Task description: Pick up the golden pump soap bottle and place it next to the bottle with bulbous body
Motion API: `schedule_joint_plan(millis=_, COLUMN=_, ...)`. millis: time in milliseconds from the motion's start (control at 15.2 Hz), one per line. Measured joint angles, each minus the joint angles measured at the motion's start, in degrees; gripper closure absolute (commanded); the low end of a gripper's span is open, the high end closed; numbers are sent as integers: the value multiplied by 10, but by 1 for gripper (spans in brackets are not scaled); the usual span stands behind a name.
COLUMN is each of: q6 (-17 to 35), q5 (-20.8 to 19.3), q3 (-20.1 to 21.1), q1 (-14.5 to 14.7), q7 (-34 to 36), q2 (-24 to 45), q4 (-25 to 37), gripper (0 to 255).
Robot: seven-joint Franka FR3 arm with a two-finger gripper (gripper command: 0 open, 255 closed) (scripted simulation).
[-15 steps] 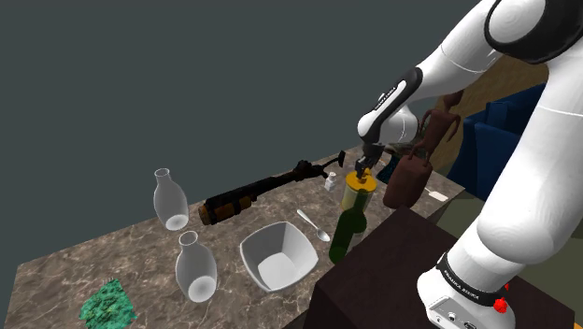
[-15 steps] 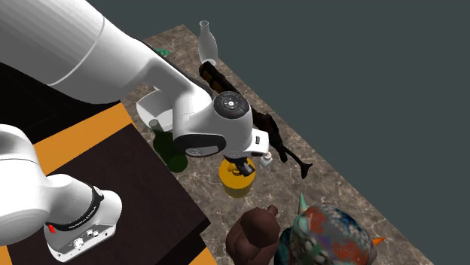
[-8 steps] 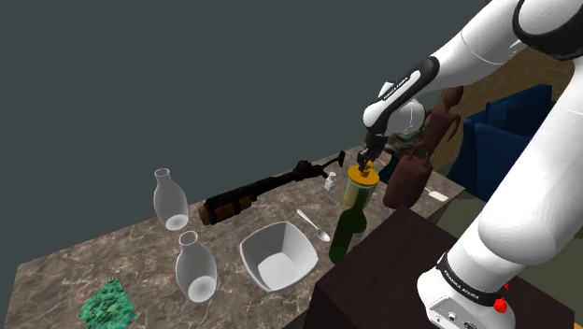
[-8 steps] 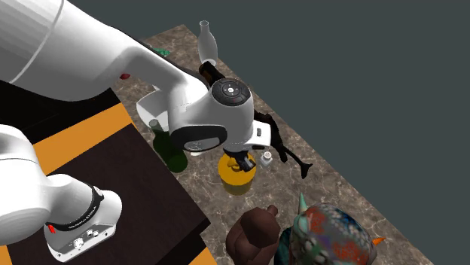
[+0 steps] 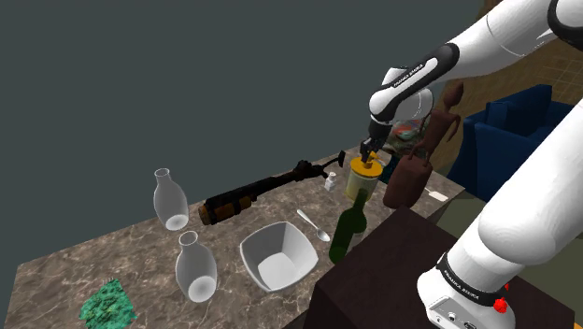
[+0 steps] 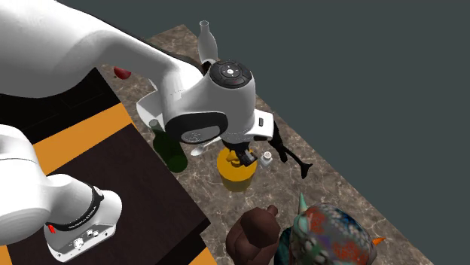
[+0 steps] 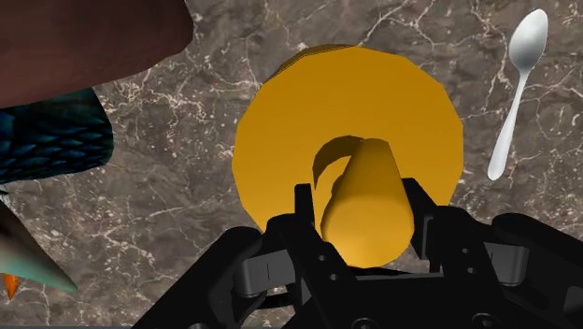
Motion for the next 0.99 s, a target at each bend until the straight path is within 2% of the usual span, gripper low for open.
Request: schedule_joint_plan(millis=990, q6=-128, q5=-42, q3=10, q1=-7, q7=32, q2=-89, q4=43, gripper=255)
